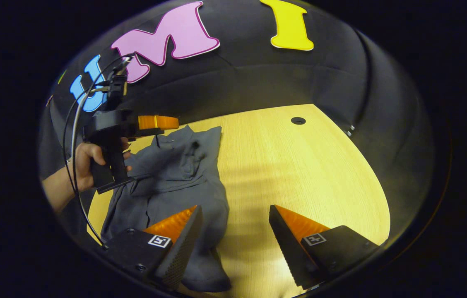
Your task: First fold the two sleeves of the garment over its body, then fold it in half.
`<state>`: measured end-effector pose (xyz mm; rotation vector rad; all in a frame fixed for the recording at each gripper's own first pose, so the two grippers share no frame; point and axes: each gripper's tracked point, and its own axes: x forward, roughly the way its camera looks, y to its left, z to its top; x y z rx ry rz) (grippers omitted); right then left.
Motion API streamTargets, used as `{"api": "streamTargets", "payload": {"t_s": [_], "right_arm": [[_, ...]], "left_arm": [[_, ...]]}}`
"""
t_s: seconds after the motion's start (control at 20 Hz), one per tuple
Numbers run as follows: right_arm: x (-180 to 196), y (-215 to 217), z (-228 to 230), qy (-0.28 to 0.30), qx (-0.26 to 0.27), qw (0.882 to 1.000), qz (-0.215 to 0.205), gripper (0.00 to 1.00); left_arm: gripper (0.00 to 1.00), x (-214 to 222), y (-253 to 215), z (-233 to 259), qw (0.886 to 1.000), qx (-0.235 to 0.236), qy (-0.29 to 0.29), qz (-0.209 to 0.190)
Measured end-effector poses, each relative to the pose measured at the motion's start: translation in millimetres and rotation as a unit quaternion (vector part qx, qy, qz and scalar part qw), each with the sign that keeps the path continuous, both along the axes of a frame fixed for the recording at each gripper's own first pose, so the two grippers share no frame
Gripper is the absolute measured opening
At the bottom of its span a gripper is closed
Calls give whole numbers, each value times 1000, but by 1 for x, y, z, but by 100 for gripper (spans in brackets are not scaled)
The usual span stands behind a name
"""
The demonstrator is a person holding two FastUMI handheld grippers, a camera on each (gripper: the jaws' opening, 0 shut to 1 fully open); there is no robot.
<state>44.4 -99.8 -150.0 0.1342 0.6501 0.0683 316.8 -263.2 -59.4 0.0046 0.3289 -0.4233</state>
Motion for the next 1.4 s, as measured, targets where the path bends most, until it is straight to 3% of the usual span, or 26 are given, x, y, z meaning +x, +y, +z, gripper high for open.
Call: {"api": "streamTargets", "payload": {"t_s": [0.05, 0.15, 0.35, 0.85, 0.95, 1.0, 1.4], "right_arm": [[-1, 2, -2, 1, 0, 1000, -3, 99], [-7, 12, -9, 10, -3, 1000, -1, 99], [-23, 32, -20, 17, -19, 1000, 14, 99], [-83, 84, -71, 67, -22, 996, 45, 99], [-91, 86, -83, 80, -22, 996, 42, 99], [-93, 86, -88, 87, -23, 995, 39, 99], [-108, 85, -113, 107, -31, 993, 26, 99]], "left_arm": [[88, -7, 12, 5, 1000, 5, -8, 2], [96, -29, 42, 8, 999, 24, -23, 12], [96, -96, 117, -5, 998, 39, -36, 40], [96, -253, 290, -127, 986, 54, 81, 138], [92, -271, 311, -147, 981, 59, 102, 155], [96, -278, 318, -157, 979, 59, 113, 162], [97, -304, 347, -219, 963, 44, 172, 204]]}}
